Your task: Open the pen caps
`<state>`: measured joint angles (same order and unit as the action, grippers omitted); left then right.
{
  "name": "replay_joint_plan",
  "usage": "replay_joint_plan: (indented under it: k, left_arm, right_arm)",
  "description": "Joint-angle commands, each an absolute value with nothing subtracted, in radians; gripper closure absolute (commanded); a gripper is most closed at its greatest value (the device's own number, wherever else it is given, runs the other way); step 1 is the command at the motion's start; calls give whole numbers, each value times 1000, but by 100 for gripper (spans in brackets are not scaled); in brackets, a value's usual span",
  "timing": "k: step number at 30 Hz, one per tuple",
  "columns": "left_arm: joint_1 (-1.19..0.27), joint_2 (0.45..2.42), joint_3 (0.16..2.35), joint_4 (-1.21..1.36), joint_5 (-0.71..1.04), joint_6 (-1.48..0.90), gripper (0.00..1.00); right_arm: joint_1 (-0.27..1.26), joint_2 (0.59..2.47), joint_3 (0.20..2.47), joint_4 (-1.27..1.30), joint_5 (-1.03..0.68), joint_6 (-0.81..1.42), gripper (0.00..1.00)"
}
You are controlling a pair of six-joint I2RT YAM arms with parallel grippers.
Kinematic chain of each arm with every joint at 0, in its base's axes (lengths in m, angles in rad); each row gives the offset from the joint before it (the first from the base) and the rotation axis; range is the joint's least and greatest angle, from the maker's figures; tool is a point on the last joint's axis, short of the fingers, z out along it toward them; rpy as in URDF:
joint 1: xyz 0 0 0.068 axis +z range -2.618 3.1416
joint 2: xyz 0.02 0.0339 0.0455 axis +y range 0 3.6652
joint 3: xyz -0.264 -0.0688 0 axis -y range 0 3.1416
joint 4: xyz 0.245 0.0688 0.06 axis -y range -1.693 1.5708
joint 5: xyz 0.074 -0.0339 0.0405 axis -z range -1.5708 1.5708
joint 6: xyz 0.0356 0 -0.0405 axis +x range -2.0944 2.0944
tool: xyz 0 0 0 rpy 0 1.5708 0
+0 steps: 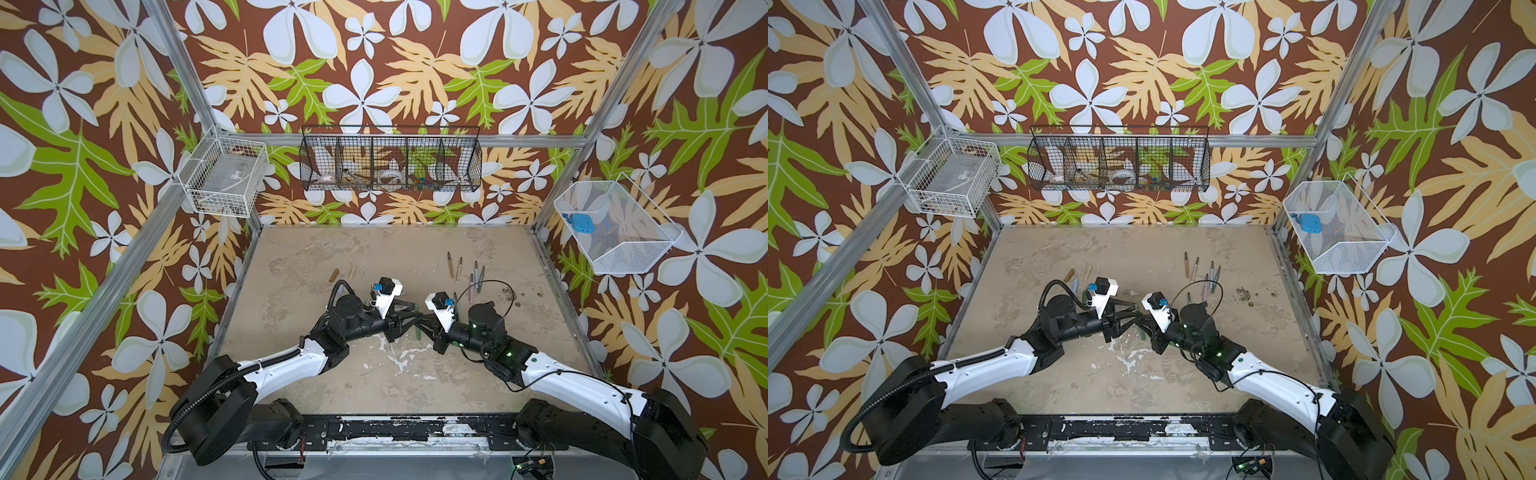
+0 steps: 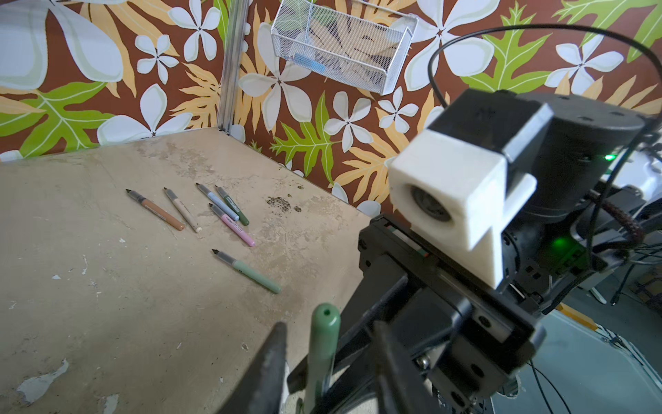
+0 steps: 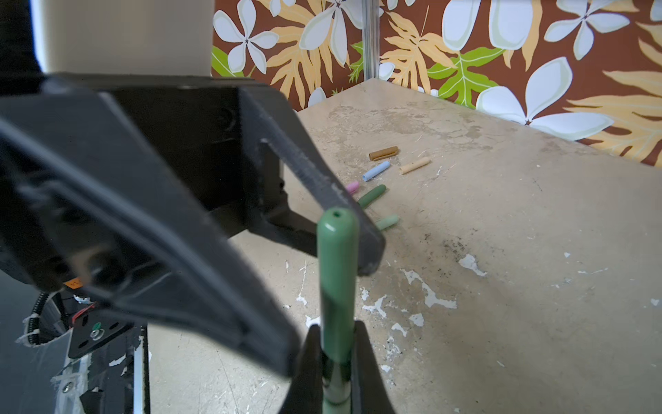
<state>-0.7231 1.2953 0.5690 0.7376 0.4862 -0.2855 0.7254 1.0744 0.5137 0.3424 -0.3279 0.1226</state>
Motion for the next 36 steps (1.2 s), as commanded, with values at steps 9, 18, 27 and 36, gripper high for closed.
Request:
replay_joint_plan:
  k: [9,18,27,36]
  left_arm:
    - [-716,1212,617,573,224,-449,22]
    - [-632,1194,621,544,338,-617,28]
    - [-632,1205,602,620,414,-548,28]
    - [-632,1203,566,720,485,-546,27]
  right_arm:
    - [725,989,559,398,-109,-14,100]
    - [727,819,294,860,-145,-198,100]
    - [795,748,186,1023,-197,-368,100]
    - [1018,822,177,1029,-30,-784,100]
